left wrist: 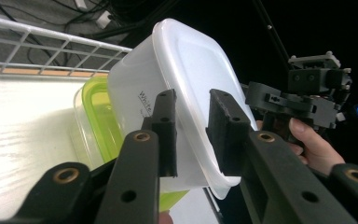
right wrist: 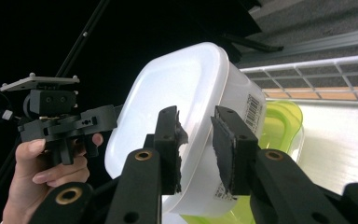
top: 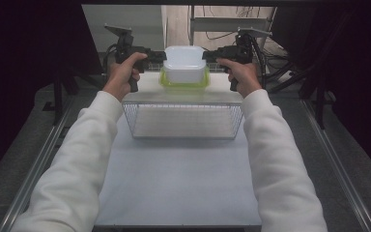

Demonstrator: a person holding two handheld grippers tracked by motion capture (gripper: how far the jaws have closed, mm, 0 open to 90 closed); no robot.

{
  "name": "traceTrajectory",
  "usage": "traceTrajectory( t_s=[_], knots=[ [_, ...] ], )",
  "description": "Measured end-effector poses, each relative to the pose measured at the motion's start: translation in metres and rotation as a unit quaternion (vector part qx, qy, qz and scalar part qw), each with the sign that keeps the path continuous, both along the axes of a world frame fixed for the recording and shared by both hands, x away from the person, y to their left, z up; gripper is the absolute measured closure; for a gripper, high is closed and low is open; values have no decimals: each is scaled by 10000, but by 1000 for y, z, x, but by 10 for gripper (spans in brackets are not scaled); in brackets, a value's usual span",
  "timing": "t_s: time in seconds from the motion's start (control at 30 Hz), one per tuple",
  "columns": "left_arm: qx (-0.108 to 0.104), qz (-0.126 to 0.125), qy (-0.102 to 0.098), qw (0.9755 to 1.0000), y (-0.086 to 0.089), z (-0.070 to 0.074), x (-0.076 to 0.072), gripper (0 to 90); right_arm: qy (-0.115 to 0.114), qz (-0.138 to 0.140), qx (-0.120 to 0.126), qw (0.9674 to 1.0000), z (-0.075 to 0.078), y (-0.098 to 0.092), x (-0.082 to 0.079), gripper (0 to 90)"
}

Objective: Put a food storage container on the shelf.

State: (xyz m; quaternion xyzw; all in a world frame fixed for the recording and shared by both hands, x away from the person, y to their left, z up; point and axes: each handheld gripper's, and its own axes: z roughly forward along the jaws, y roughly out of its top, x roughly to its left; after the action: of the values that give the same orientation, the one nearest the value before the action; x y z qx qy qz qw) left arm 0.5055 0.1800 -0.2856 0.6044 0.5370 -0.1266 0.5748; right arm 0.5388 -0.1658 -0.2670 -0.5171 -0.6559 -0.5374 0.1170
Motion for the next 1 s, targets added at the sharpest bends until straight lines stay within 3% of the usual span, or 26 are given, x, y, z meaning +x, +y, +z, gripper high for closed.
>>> traceTrajectory(
  t_s=[0.07,0.13,0.23,0.37,0.5,0.57,0.7,0.77,0.83,1.0],
  knots=[
    [-3,10,-90,10000,-1,1,-1,629,-102,-45,-10,9999,1,1,-1,632],
    [240,95,-280,9993,-2,3,-5,547,-212,-117,65,9997,3,1,-4,559],
    [353,73,-395,9986,-2,7,-10,432,-506,-148,-30,9986,9,1,-12,462],
    [536,126,-696,9961,2,13,-24,351,-961,-26,-222,9951,15,0,-26,399],
    [612,163,-923,9937,7,17,-41,299,-1252,146,-495,9908,11,-2,-41,372],
    [772,198,-1070,9911,9,18,-51,289,-1323,170,-555,9895,8,-4,-48,367],
    [874,102,-1288,9878,13,16,-72,274,-1469,239,-669,9866,2,-10,-62,352],
    [991,119,-1385,9853,14,12,-84,273,-1545,324,-728,9848,-2,-12,-72,339],
    [1215,179,-1508,9809,16,6,-98,279,-1631,370,-810,9826,-5,-15,-81,329],
    [1284,62,-1567,9792,21,-13,-131,278,-1865,420,-965,9768,-15,-30,-109,305]
  ],
)
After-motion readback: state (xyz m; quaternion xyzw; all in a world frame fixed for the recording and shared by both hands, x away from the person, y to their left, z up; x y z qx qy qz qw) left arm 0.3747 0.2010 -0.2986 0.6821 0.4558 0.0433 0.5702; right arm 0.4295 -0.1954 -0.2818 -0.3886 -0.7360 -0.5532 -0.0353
